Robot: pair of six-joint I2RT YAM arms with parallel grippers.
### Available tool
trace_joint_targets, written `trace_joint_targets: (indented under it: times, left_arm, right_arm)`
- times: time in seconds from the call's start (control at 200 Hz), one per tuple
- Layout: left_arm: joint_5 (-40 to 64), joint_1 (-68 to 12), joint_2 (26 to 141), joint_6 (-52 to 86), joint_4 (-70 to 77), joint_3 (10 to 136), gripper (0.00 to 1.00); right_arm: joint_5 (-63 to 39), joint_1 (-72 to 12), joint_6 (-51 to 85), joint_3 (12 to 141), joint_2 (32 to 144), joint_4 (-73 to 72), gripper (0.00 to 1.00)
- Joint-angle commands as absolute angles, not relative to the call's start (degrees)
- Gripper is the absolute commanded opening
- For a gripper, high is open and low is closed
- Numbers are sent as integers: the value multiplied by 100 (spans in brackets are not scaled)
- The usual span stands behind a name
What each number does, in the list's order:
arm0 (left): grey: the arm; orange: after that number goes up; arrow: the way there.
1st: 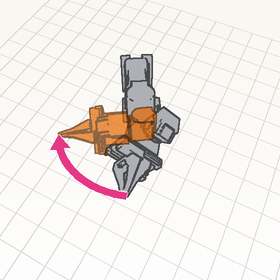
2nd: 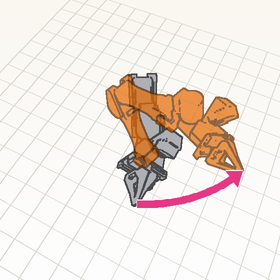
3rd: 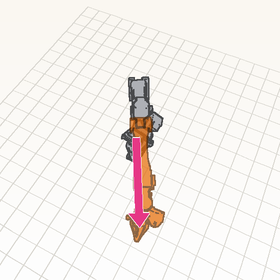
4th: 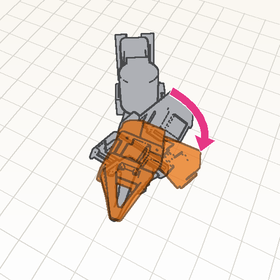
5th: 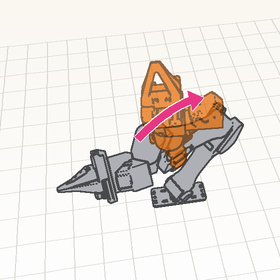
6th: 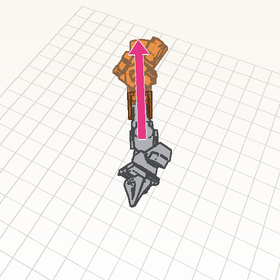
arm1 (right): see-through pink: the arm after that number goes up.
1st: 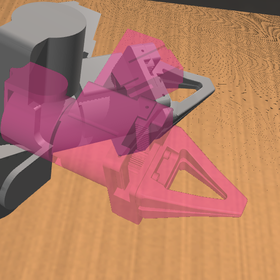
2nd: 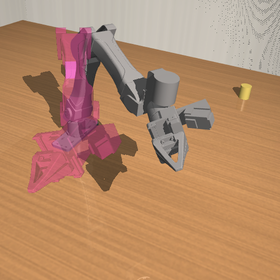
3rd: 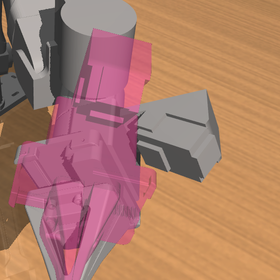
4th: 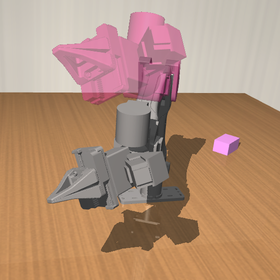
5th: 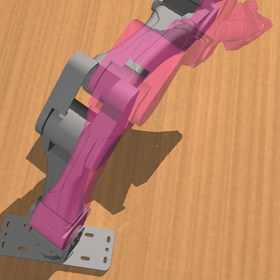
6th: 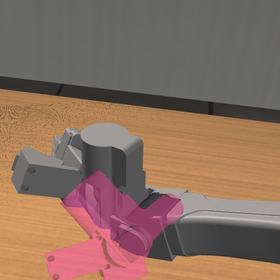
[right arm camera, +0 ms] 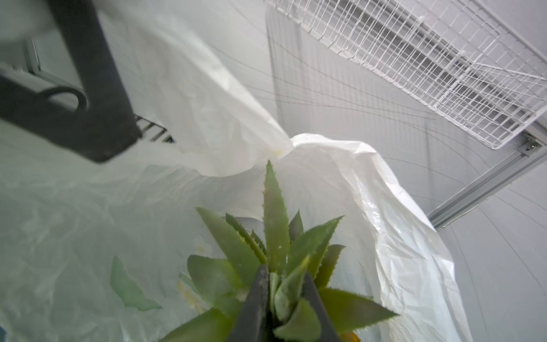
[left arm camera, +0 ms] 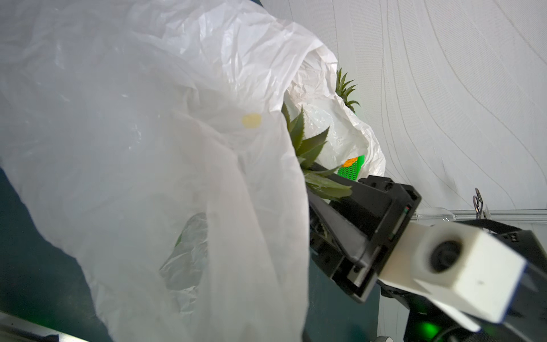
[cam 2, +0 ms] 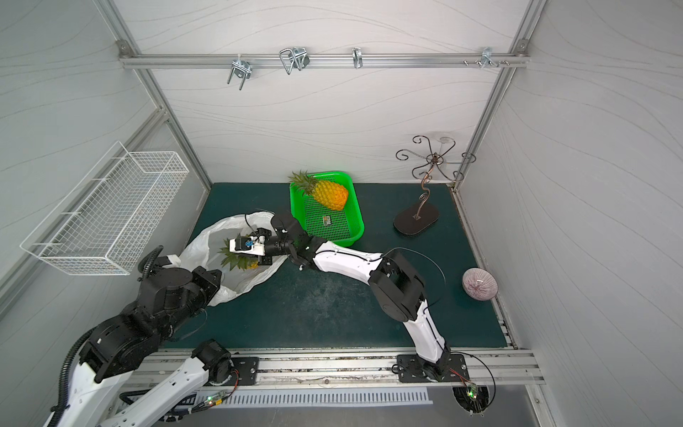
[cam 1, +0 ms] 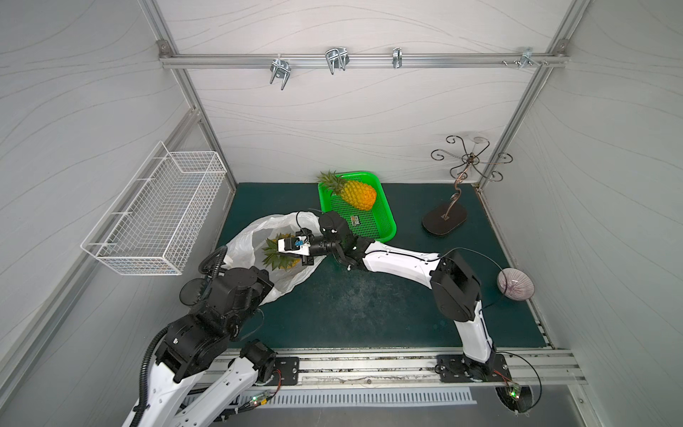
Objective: Place the pineapple into a plastic bag & tie a knot
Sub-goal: Place the pineapple in the plastic bag.
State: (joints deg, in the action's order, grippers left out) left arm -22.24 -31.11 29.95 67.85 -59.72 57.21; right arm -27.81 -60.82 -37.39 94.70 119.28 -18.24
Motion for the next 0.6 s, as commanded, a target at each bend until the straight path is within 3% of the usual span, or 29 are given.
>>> trace_joint_targets:
  times: [0.0, 0.03, 0.085, 0.19, 0.465, 0.595]
  left_arm:
    - [-2360, -3100, 2927, 6959, -5977, 5924, 0]
    - [-2366, -3094, 2927, 6950, -5983, 5933, 0]
    - [-2379, -3103, 2918, 6951, -6001, 5941, 0]
    - [-2390, -3097, 2919, 6942, -6003, 5938, 0]
    - [-2556, -3095, 2814, 6961, -5780, 5730, 0]
    - [-2524, -3098, 2795, 6953, -5614, 5611, 0]
  right_arm:
    - [-2487, -6159, -4537, 9723, 11961, -2204, 23]
    - [-2449, -6174, -4535, 9707, 11975, -2184, 39]
    - [-2424, -6209, -4569, 9653, 11952, -2140, 59]
    - [-2314, -6240, -4441, 9609, 11766, -2140, 76]
    - [-2724, -6223, -2670, 9037, 9787, -564, 80]
    - [-2246, -6032, -1667, 8350, 8743, -61, 80]
